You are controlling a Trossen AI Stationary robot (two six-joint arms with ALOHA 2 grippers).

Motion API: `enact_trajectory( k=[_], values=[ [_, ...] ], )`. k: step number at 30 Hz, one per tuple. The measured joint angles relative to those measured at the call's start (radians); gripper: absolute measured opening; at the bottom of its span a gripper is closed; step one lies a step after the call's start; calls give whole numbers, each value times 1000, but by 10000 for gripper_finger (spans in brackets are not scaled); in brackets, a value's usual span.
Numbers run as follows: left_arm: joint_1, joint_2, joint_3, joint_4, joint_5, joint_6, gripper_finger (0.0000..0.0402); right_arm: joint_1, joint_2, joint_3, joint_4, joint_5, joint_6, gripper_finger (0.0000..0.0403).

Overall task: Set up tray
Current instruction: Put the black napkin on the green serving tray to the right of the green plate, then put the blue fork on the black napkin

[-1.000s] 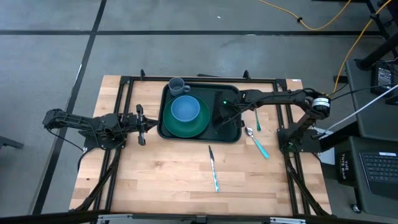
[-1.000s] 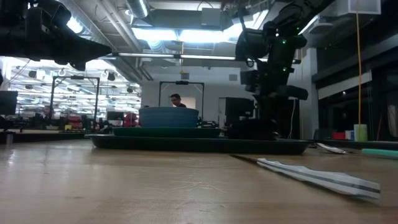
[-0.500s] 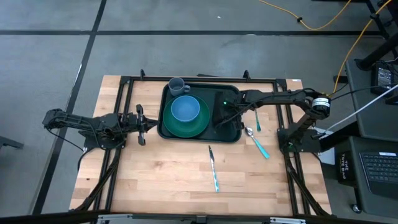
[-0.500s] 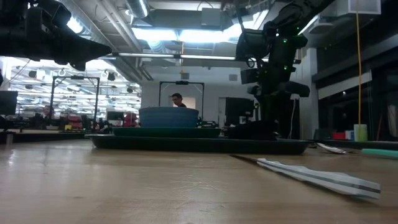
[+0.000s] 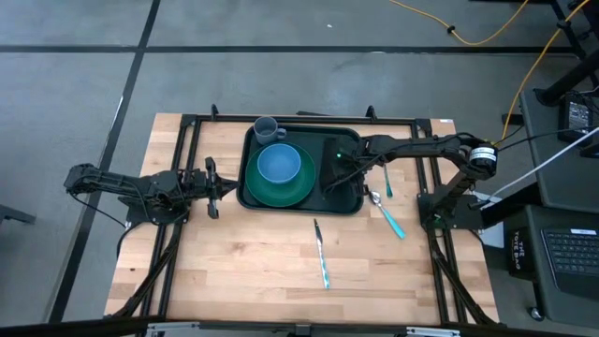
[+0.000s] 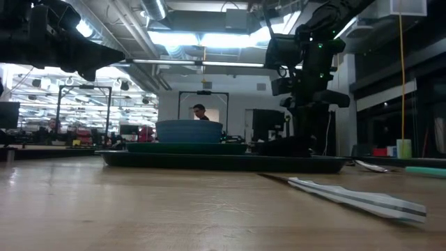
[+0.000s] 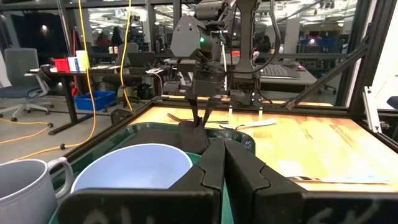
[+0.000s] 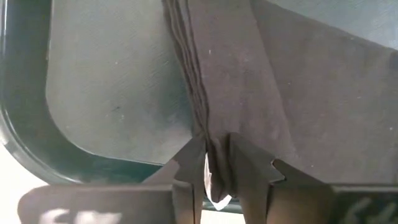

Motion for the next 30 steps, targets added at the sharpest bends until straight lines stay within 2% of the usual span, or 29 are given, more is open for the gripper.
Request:
enact_trajectory(
  k=[5, 15, 18, 22, 30],
  values=[
    [0, 0, 0, 0, 0, 0, 4, 0, 0, 0, -5, -2, 0, 106],
    [0, 0, 0, 0, 0, 0, 4, 0, 0, 0, -4, -3, 3, 221],
    [0, 0, 0, 0, 0, 0, 4, 0, 0, 0, -4, -2, 58, 246],
    [0, 0, 0, 0, 0, 0, 4, 0, -3, 0, -22, -16, 125, 260],
    [0, 0, 0, 0, 0, 0, 4, 0, -11, 36, -106, -179, 221, 254]
  ],
)
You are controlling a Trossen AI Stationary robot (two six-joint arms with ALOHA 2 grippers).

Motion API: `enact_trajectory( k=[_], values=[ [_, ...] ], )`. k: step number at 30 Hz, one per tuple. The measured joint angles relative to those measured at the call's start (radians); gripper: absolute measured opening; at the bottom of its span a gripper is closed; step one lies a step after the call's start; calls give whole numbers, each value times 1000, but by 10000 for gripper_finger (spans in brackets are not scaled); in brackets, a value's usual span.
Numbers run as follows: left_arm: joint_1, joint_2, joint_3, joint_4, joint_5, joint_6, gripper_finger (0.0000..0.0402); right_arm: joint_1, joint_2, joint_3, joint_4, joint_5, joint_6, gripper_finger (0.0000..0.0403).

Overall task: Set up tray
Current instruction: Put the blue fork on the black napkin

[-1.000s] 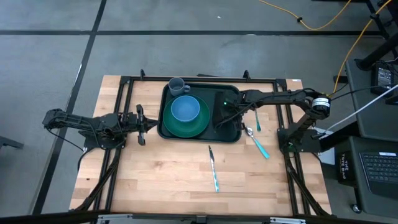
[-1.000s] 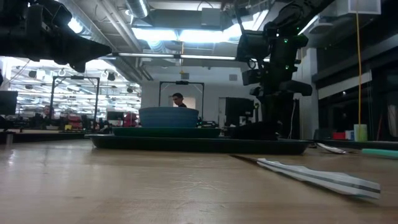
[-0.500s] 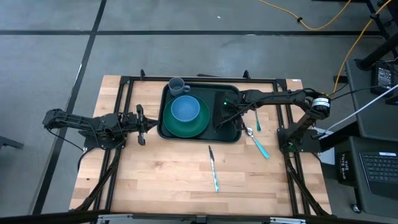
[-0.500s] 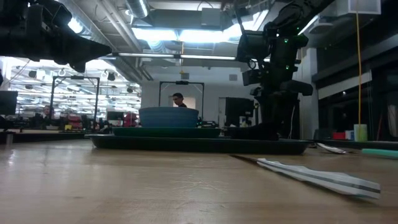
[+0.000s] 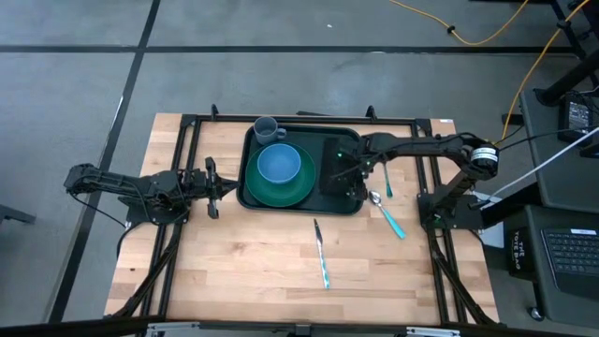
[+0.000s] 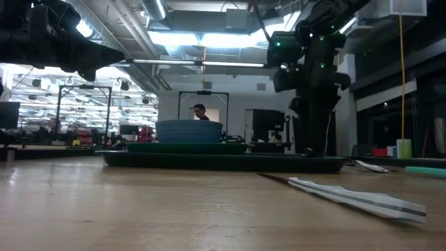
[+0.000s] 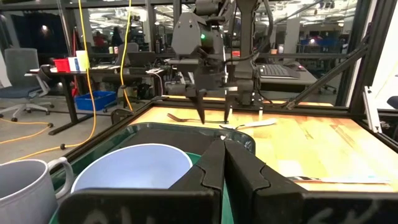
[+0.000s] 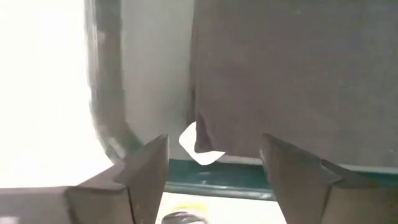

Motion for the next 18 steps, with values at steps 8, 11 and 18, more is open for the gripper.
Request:
enact_trajectory(
  k=[8, 11, 18],
  values=[
    [0, 0, 0, 0, 0, 41, 4, 15, -14, 121, -101, 87, 57, 229],
    [0, 0, 0, 0, -3, 59, 4, 20, -64, 145, -95, 105, 71, 215],
    [0, 0, 0, 0, -2, 63, 4, 37, -276, 62, 9, 195, 212, 183]
  ],
)
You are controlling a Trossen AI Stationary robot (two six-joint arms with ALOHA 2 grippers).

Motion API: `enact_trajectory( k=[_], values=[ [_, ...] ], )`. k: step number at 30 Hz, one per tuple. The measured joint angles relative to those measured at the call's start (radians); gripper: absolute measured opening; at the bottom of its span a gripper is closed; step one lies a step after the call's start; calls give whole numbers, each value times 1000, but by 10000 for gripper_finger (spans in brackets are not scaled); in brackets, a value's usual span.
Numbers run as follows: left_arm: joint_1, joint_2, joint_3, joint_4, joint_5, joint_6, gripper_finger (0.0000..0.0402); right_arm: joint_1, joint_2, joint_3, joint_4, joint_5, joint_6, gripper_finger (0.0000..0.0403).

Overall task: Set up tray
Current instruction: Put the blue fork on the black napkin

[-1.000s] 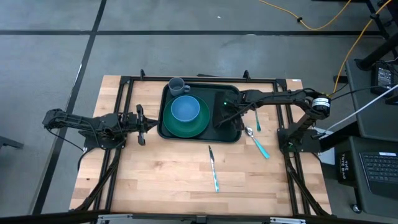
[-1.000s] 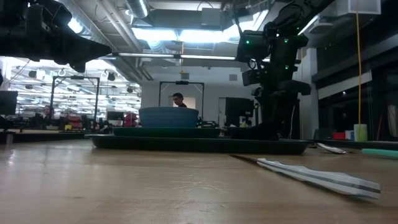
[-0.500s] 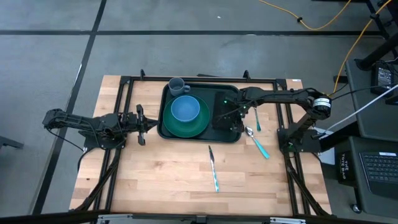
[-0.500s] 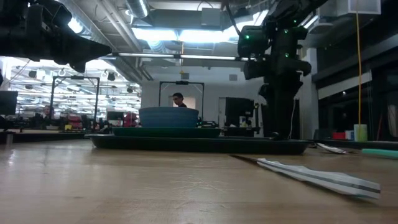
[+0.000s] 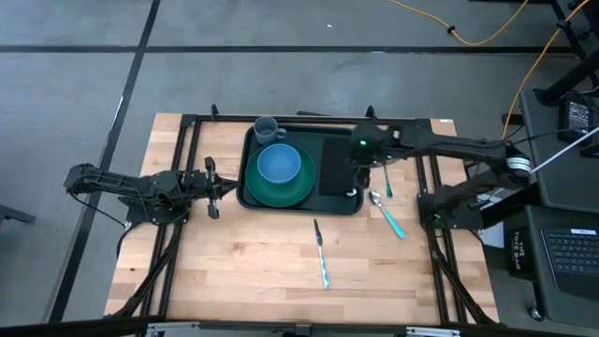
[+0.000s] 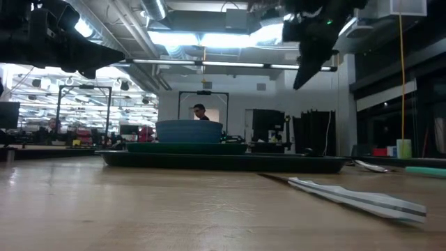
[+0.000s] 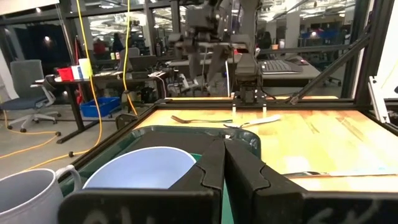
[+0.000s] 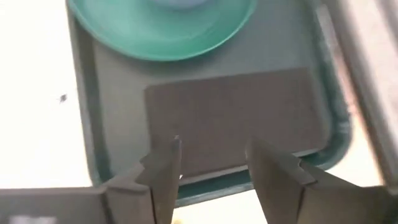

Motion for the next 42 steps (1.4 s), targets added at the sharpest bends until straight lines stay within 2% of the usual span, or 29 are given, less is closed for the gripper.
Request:
enact_trajectory(
  k=[4, 11, 16, 22, 26, 36, 42],
  values=[
    [0, 0, 0, 0, 0, -1, 3, 30, -119, -98, 94, 110, 65, 163],
    [0, 0, 0, 0, -1, -2, 3, 84, -228, -182, 138, 164, 201, 135],
    [0, 0, 0, 0, 0, -2, 3, 131, -227, -190, 126, 266, 278, 111],
    [0, 0, 0, 0, 0, -2, 3, 161, -223, -190, 105, 293, 394, 79],
    [0, 0, 0, 0, 0, -2, 4, 160, -223, -190, 28, 367, 485, 57],
    [0, 0, 0, 0, -1, -6, 4, 127, -223, -190, -37, 369, 561, 13],
    [0, 0, 0, 3, 0, 0, 4, 81, -223, -190, -37, 368, 561, 11]
  ],
)
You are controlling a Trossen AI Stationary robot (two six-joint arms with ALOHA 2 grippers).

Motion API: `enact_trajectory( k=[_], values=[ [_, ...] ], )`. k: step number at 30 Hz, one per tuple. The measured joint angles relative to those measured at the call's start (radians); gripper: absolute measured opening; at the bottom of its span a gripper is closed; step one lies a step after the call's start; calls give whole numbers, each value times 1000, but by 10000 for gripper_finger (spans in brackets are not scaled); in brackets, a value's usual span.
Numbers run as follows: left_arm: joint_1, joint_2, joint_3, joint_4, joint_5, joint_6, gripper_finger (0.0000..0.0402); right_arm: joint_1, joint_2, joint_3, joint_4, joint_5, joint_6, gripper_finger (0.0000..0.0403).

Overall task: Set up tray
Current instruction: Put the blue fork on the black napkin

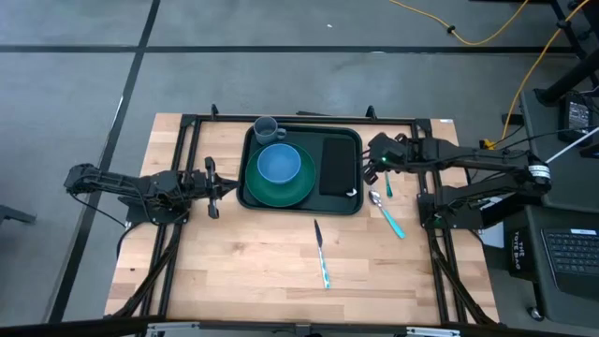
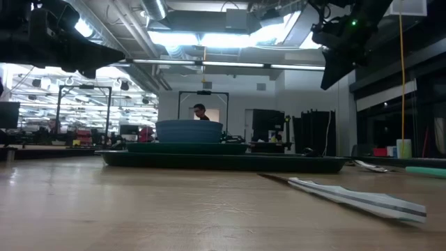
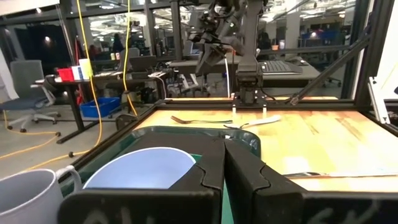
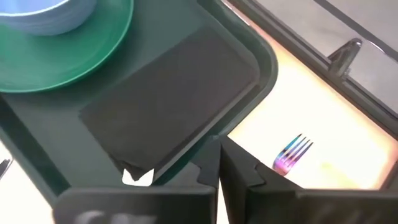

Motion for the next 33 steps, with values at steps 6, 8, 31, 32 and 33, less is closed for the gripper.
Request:
enact_trajectory(
  k=[6, 8, 31, 32, 33],
  values=[
    [8, 0, 0, 3, -3, 16, 4, -50, 0, 0, 1, -1, -65, 37],
    [25, 0, 0, 3, -5, 27, 3, -74, 0, 0, 1, -7, -73, 45],
    [441, 0, 0, -57, 350, -74, 3, -164, 0, -127, -55, -140, 87, 100],
    [441, 0, 0, -57, 347, -74, 3, -165, 0, -143, -52, -143, 99, 105],
    [441, 0, 0, -57, 344, -73, 3, -166, 0, -158, -46, -145, 108, 110]
  ],
)
